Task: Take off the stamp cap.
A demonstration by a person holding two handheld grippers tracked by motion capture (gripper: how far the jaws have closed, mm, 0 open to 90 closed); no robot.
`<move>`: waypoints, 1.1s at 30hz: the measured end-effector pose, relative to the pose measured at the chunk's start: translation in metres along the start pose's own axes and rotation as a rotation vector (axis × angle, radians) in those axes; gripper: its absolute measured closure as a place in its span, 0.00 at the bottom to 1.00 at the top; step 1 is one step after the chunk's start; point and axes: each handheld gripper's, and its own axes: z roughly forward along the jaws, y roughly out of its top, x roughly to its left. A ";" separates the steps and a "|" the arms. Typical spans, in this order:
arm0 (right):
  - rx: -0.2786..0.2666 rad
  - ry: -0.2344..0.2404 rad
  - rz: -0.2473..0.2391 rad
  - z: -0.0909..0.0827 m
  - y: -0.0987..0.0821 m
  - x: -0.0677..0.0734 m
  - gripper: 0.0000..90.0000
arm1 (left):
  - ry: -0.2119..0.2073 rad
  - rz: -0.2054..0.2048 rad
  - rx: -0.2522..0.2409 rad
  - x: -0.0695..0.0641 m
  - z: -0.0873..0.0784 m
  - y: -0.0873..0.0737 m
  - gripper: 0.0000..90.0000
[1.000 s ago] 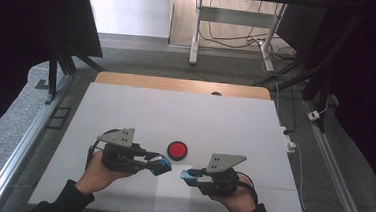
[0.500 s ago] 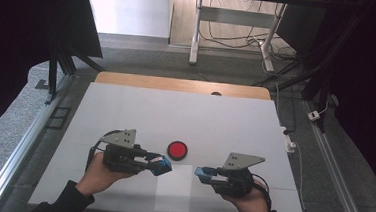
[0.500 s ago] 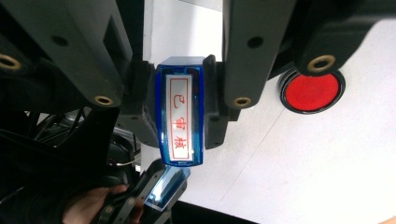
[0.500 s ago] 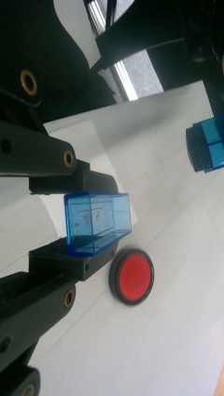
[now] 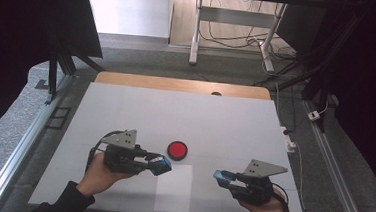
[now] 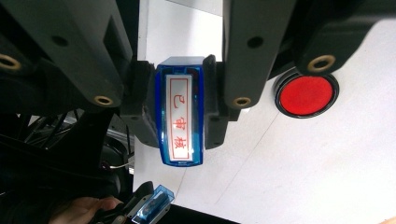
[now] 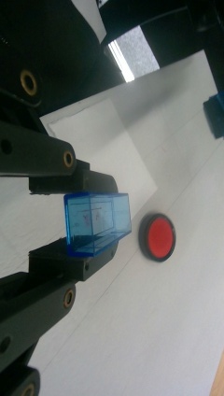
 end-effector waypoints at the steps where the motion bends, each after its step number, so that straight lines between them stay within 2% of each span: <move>1: -0.003 -0.003 0.008 -0.002 -0.002 -0.001 0.77 | 0.003 -0.001 -0.001 0.000 0.000 0.000 0.78; 9: -0.023 -0.063 0.065 -0.018 -0.017 -0.006 0.77 | 0.012 0.000 -0.007 0.000 -0.002 -0.001 0.78; 18: -0.010 -0.120 0.111 -0.032 -0.031 -0.012 0.77 | 0.024 -0.003 -0.009 -0.001 -0.002 -0.001 0.78; 33: 0.013 -0.148 0.171 -0.040 -0.044 -0.018 0.77 | 0.056 -0.009 -0.015 0.001 -0.003 -0.001 0.78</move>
